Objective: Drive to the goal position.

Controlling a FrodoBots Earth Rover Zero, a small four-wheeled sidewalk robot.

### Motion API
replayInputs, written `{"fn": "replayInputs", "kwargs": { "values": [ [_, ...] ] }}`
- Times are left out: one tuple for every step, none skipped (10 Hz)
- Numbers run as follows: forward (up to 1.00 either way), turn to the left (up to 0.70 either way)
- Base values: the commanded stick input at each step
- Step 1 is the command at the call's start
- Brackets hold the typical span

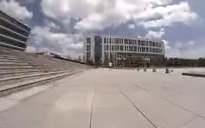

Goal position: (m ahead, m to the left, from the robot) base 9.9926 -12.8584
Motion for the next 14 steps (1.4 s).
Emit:
{"fn": "replayInputs", "kwargs": {
  "values": [
    [0.70,0.00],
    [0.70,0.00],
    [0.70,0.00],
    [0.70,0.00],
    [0.70,0.00],
    [0.70,0.00],
    [0.70,0.00],
    [0.70,0.00],
    [0.70,0.00],
    [0.70,0.00],
    [0.70,0.00],
    [0.70,0.00],
    [0.70,0.00],
    [0.70,0.00]
  ]
}}
